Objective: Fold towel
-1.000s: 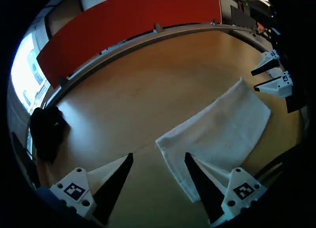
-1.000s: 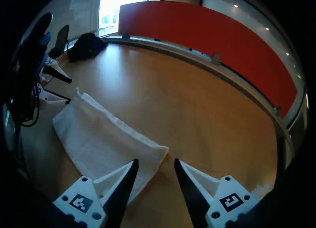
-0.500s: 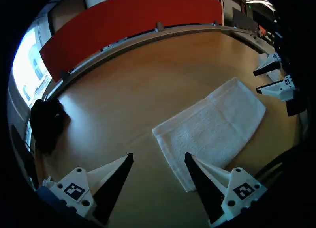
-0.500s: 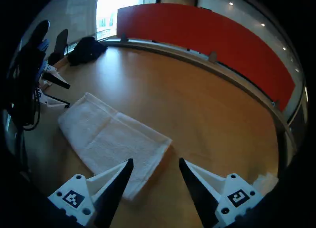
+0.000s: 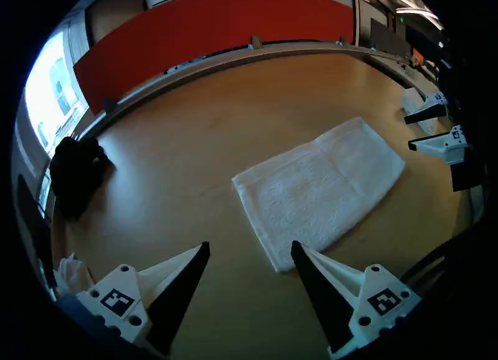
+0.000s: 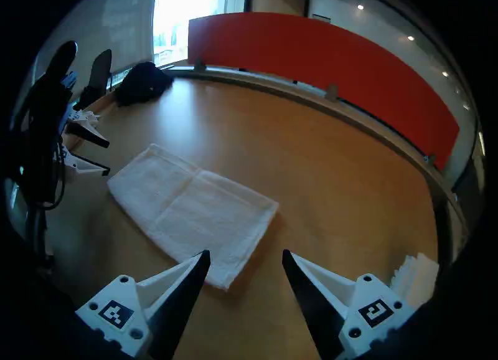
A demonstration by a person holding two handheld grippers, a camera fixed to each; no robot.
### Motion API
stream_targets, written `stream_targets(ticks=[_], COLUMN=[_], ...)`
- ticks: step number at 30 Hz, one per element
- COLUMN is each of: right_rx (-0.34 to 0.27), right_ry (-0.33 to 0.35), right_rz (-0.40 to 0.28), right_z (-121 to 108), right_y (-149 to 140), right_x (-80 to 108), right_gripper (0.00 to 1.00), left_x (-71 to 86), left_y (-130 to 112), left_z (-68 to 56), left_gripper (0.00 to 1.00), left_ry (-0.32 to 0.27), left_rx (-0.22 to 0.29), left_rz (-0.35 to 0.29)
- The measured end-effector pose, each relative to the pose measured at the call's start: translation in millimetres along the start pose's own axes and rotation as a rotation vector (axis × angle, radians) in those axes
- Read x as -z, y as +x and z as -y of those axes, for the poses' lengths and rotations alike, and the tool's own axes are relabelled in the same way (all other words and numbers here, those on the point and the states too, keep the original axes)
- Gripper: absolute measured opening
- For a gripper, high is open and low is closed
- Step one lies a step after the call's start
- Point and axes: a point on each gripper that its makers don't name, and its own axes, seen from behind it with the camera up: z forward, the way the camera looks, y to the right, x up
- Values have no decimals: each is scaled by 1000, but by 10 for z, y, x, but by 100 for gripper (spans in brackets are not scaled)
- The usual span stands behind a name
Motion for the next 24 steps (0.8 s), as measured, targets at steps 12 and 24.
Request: stream_targets(ticks=[12,24], right_rx=[-1,36], right_ry=[-5,30], right_rz=[-3,-1], right_z=[17,55], right_y=[-100,-116], right_x=[159,119], right_gripper=[89,89], left_x=[130,246], left_y=[-149,-277], left_z=[-59,-12], left_gripper=[97,97], left_ry=[3,27], left_rx=[36,92], left_rz=[2,-6])
